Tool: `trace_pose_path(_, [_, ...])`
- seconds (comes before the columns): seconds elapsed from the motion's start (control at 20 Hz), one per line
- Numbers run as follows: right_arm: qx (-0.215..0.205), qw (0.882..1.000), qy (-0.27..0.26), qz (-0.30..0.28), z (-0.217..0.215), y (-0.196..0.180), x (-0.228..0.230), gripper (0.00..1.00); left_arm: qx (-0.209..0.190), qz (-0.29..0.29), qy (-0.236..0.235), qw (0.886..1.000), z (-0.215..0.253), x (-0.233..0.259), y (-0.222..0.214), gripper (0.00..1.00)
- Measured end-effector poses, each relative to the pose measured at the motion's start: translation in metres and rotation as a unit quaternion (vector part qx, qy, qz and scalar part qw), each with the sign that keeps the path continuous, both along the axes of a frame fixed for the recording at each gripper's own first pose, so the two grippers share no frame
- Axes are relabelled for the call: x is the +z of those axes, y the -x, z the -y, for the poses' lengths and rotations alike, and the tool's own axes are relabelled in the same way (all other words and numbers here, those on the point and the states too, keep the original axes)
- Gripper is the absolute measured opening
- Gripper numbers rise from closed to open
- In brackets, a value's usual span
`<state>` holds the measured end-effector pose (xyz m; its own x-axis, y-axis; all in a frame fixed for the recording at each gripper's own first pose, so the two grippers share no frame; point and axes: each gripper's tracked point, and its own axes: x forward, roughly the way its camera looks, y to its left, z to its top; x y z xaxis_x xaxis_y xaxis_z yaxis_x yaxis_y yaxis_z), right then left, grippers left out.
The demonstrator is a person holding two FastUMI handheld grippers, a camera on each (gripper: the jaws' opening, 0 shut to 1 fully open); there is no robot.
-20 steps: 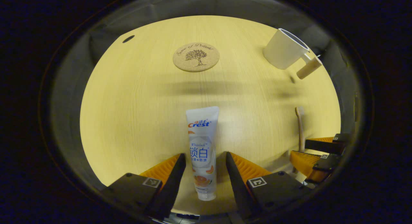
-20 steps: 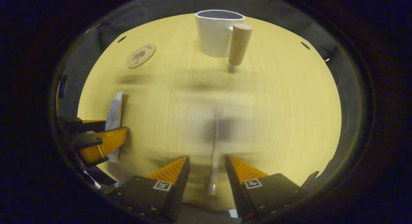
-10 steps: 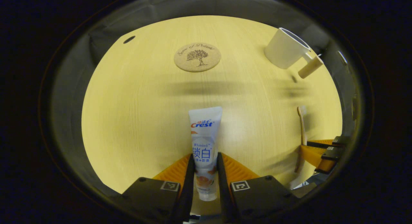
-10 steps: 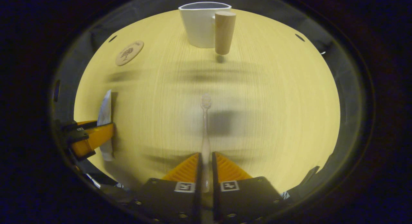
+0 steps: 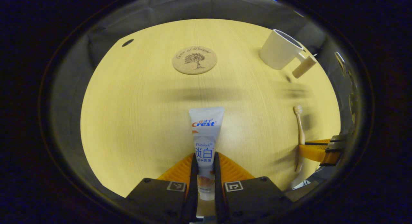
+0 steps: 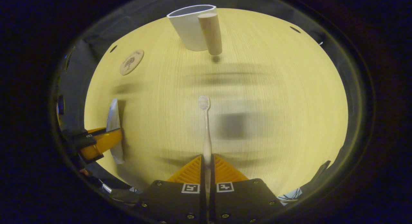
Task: Put the toothbrush and toothpaste on the desktop into the cup, then pick up the cup and place it on the coaster on the desktop.
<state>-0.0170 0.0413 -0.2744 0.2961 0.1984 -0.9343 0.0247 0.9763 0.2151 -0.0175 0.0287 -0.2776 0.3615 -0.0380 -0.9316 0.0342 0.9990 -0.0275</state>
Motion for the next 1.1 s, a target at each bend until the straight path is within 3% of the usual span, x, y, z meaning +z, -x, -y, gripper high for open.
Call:
trace_pose_path(0.25, [0.0, 0.998, -0.018, 0.053, -0.001, -0.004, 0.024, 0.04, 0.004, 0.03, -0.007, 1.0, 0.003, 0.016, -0.002, 0.28])
trace_pose_path(0.65, [-0.015, 0.98, -0.06, 0.188, -0.003, -0.032, 0.081, 0.04, 0.002, 0.131, 0.006, 0.991, 0.029, 0.068, -0.031, 0.29])
trace_pose_path(0.8, [-0.021, 0.969, -0.078, 0.235, -0.005, -0.046, 0.106, 0.04, -0.003, 0.169, 0.014, 0.985, 0.041, 0.091, -0.046, 0.29])
trace_pose_path(1.1, [-0.029, 0.932, -0.092, 0.349, -0.002, -0.087, 0.167, 0.04, 0.003, 0.258, 0.056, 0.964, 0.059, 0.138, -0.085, 0.29])
